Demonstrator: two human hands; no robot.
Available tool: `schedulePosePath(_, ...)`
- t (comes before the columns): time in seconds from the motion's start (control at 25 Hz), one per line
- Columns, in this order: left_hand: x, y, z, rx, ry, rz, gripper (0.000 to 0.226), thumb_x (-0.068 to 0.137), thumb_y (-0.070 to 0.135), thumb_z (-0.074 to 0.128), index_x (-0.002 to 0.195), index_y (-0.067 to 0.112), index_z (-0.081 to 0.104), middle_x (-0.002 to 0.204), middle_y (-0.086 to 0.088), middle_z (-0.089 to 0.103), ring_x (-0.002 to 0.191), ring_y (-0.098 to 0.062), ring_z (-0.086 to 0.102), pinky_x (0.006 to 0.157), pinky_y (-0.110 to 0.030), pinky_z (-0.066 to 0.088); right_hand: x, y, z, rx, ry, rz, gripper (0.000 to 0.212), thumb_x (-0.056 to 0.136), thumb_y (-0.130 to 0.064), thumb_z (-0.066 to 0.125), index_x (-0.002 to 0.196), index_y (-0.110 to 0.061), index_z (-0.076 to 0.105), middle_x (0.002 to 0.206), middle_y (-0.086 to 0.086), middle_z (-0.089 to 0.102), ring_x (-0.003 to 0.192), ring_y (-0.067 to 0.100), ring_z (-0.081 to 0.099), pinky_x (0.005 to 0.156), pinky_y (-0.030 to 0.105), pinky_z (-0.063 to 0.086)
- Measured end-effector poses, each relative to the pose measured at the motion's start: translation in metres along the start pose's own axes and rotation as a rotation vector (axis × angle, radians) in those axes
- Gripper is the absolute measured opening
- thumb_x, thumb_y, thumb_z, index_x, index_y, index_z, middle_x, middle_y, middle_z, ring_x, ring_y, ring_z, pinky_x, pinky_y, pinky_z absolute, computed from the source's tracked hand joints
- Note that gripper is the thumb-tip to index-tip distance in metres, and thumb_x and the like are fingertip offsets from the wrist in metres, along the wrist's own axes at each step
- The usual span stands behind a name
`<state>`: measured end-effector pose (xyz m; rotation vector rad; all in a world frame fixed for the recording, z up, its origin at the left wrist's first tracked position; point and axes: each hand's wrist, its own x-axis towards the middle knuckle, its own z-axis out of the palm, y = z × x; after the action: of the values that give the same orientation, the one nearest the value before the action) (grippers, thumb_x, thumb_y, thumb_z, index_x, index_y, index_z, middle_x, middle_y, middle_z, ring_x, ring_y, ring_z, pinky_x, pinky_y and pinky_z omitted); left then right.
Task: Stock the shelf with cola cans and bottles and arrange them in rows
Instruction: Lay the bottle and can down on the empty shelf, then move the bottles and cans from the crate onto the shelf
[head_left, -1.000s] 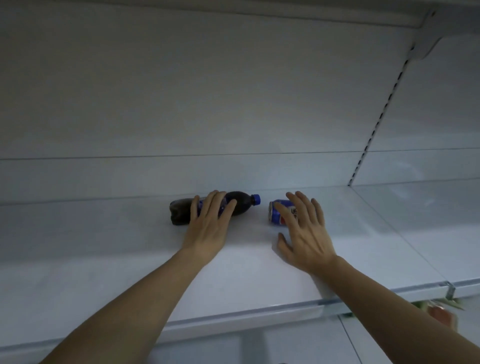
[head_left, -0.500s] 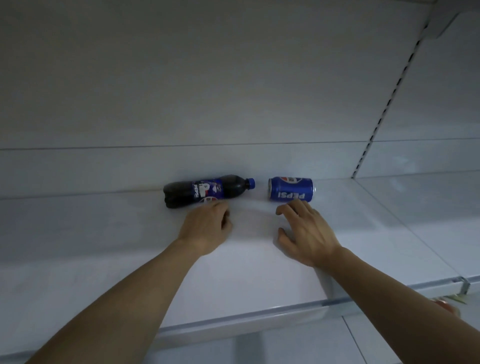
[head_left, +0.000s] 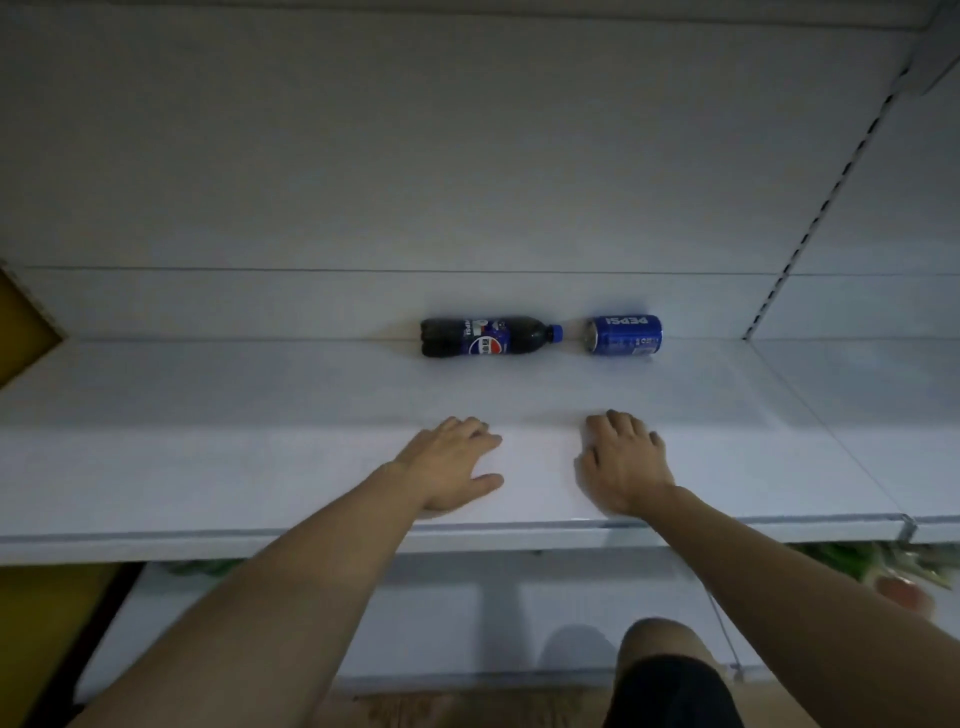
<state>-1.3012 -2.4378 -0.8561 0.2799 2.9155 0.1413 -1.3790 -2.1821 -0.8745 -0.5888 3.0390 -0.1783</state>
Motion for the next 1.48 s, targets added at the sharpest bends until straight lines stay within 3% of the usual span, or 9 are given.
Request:
schedulePosePath(0.12,-0.023,-0.031,-0.004,0.004,-0.005,-0.035,0.068,0.099,0.063,0.043,0.156,0.028,0.034,0.158,0.000,0.035,0.141,-0.023,0.036,0.113,-0.042,0.037,0.004,-0.032,0.000,0.102,-0.011,-0.049,0.048,0.095,-0.041,0.045,0.140,-0.025,0.043,0.151,0.005,0.040,0.137,0.029,0.037,0.109,0.056,0.033)
schedulePosePath(0.28,-0.087,-0.064,0.012,-0.255,0.371,-0.225,0.048,0.103,0.045,0.050,0.141,0.017,0.054,0.138,-0.005,0.053,0.124,-0.024,0.054,0.103,-0.040,0.046,-0.005,-0.099,0.005,0.224,0.134,-0.311,0.052,0.092,-0.039,0.059,0.140,-0.027,0.046,0.149,0.003,0.045,0.138,0.027,0.038,0.111,0.051,0.038)
schedulePosePath(0.4,-0.170,-0.090,0.009,-0.257,0.590,-0.341,0.045,0.104,0.041,0.047,0.142,0.018,0.052,0.142,-0.004,0.052,0.127,-0.024,0.052,0.105,-0.043,0.045,-0.031,-0.179,0.004,0.283,0.136,-0.568,0.056,0.090,-0.040,0.061,0.141,-0.026,0.044,0.147,0.000,0.045,0.137,0.023,0.039,0.112,0.048,0.038)
schedulePosePath(0.56,-0.290,-0.114,0.020,-0.452,0.868,-0.620,0.041,0.107,0.035,0.045,0.144,0.017,0.051,0.144,-0.003,0.053,0.130,-0.017,0.051,0.108,-0.033,0.042,-0.080,-0.311,0.007,0.433,0.161,-0.828,0.053,0.092,-0.036,0.061,0.141,-0.025,0.043,0.147,0.000,0.046,0.136,0.021,0.038,0.112,0.043,0.038)
schedulePosePath(0.8,-0.436,-0.134,0.059,-0.509,1.022,-0.892,0.037,0.106,0.032,0.046,0.138,0.016,0.055,0.136,0.000,0.058,0.123,-0.012,0.054,0.098,-0.026,0.043,-0.140,-0.439,0.026,0.482,0.050,-1.092,0.047,0.093,-0.030,0.061,0.138,-0.024,0.048,0.141,0.000,0.049,0.130,0.019,0.042,0.105,0.031,0.035)
schedulePosePath(1.04,-0.511,-0.170,0.130,-0.552,0.977,-1.158,0.034,0.107,0.033,0.045,0.134,0.016,0.057,0.133,0.000,0.059,0.122,-0.015,0.054,0.092,-0.026,0.042,-0.173,-0.524,0.106,0.528,-0.186,-1.189,0.042,0.093,-0.030,0.063,0.133,-0.022,0.052,0.132,0.000,0.053,0.122,0.018,0.049,0.101,0.036,0.044)
schedulePosePath(1.2,-0.541,-0.185,0.206,-0.678,0.892,-1.305,0.036,0.108,0.035,0.044,0.138,0.017,0.054,0.135,0.002,0.057,0.121,-0.016,0.054,0.097,-0.033,0.048,-0.214,-0.574,0.197,0.409,-0.567,-1.193,0.040,0.090,-0.038,0.063,0.126,-0.026,0.050,0.124,0.001,0.054,0.113,0.022,0.056,0.091,0.037,0.049)
schedulePosePath(1.36,-0.558,-0.184,0.279,-0.762,0.827,-1.375,0.034,0.107,0.034,0.046,0.135,0.017,0.056,0.129,0.000,0.059,0.115,-0.015,0.058,0.097,-0.036,0.050,-0.260,-0.592,0.289,0.107,-0.936,-1.199,0.072,0.087,-0.052,0.061,0.150,-0.035,0.030,0.152,0.009,0.035,0.132,0.034,0.045,0.105,0.046,0.045)
schedulePosePath(1.48,-0.559,-0.182,0.323,-0.879,0.773,-1.417,0.032,0.107,0.031,0.047,0.133,0.017,0.057,0.119,0.007,0.060,0.106,-0.007,0.058,0.087,-0.015,0.045,-0.274,-0.580,0.331,-0.191,-0.862,-1.264,0.077,0.089,-0.052,0.064,0.153,-0.038,0.025,0.161,0.010,0.018,0.138,0.043,0.035,0.110,0.051,0.040)
